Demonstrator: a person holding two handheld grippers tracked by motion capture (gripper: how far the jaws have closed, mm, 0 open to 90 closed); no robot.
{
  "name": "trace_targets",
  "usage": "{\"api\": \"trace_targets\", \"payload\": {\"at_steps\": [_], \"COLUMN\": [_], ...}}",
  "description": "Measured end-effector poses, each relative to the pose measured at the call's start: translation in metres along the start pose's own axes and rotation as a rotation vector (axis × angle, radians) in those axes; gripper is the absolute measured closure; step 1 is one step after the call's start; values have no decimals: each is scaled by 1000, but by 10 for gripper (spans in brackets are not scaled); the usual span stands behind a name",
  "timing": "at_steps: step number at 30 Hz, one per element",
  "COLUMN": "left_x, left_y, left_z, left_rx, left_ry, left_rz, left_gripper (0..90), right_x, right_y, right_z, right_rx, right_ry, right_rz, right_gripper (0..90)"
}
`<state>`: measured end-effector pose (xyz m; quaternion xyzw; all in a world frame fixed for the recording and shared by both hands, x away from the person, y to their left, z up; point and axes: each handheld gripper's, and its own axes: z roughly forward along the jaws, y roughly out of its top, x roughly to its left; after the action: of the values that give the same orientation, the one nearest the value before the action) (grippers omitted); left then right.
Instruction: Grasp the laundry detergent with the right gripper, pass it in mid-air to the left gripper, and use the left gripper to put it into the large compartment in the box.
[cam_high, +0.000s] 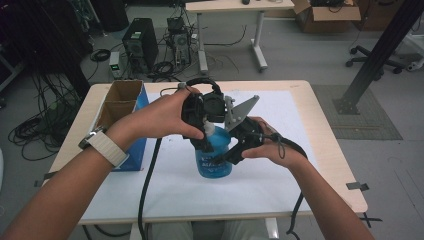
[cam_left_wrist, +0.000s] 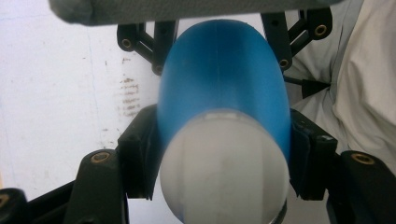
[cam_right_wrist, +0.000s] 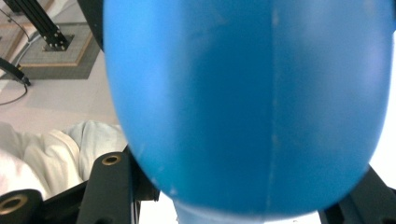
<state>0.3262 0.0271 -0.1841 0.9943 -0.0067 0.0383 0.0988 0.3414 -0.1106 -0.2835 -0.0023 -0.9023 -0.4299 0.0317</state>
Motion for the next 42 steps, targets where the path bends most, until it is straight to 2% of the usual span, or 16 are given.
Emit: {"api": "trace_targets", "payload": {"at_steps": [2, 3, 8, 16, 30, 36, 40, 42], "left_x": [0, 0, 2, 3, 7, 9, 11, 12], "left_y": [-1, -2, -6, -14, -20, -25, -29, -30], "left_z": [-2, -3, -6, -18, -43, -51, -57, -61], "left_rx": [7, 13, 22, 36, 85, 110, 116, 129], "left_ry": [11, 14, 24, 43, 104, 104, 103, 107], "left_rz": [-17, -22, -56, -114, -242, -299, -363, -391], "left_gripper": [379, 379, 379, 379, 379, 379, 379, 379], "right_x": [-1, -1, -2, -2, 2, 3, 3, 3], "right_y": [-3, -5, -14, -29, -41, -46, -50, -52], "right_z": [-1, -2, -9, -30, -56, -63, -66, -67], "right_rx": [-14, -18, -30, 6, 141, 209, 274, 291], "right_ry": [-5, -3, -15, -60, -124, -143, -154, -153], "right_rz": [25, 40, 62, 103, 112, 115, 120, 123], "right_gripper": [288, 260, 185, 94, 58, 41, 40, 39]}}
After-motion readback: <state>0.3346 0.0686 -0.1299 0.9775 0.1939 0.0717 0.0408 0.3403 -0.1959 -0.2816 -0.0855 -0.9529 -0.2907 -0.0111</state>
